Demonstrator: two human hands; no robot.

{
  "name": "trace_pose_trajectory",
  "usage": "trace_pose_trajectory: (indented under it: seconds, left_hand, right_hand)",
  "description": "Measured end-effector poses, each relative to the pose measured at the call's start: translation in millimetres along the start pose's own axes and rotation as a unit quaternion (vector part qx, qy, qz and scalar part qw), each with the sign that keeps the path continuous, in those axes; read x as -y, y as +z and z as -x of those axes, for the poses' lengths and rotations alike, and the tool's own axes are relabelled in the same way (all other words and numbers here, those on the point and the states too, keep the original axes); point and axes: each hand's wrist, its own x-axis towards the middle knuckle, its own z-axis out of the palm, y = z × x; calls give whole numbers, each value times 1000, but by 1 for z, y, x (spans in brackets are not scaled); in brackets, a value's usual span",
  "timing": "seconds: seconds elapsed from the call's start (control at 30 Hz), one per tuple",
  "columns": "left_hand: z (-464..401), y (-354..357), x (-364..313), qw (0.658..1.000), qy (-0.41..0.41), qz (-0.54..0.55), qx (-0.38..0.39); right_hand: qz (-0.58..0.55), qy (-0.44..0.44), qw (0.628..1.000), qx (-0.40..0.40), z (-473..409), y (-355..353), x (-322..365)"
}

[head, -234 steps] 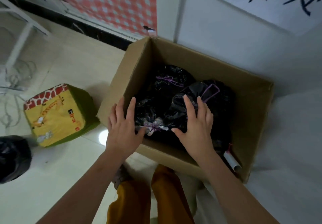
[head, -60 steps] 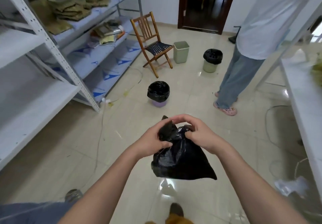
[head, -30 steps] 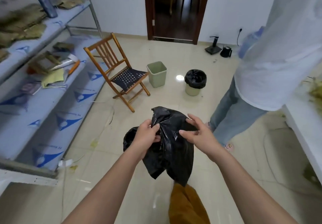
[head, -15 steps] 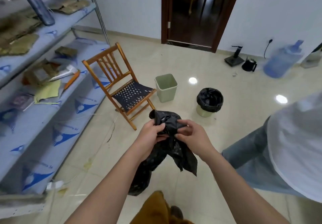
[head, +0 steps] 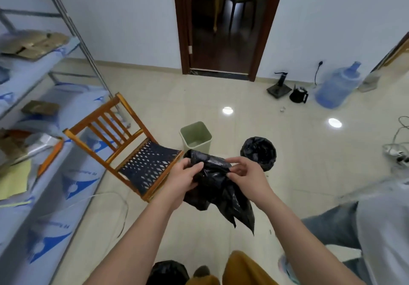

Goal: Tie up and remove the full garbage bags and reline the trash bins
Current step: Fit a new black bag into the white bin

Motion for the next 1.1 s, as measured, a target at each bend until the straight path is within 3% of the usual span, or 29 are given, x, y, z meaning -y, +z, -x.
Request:
trace_pose_trajectory:
  seconds: [0.37, 0.5, 0.73, 0.8, 0.97, 1.03, 1.1]
  left_hand:
    - [-174, 45, -93, 998, 35, -45, -5]
    - [-225, 58, -134, 989, 11, -146, 1]
    - [-287, 50, -198, 978, 84, -190, -1]
    - [-309, 40, -211, 979, 89, -182, -37]
    - [-365, 15, -230, 961, 96, -140, -218]
    - [-387, 4, -238, 960, 90, -132, -231]
    - [-406, -3, -251, 971, 65, -130, -189]
  right_hand:
    - [-39, 28, 997, 52, -196, -39, 9]
    - [12, 13, 997, 69, -272, -67, 17]
    - [127, 10, 977, 171, -380, -65, 56]
    - [122, -1, 980, 155, -404, -56, 62]
    - [48, 34, 992, 110, -450, -49, 75]
    - [34, 30, 997, 65, -470, -47, 82]
    - [1, 31, 999, 28, -489, -44, 95]
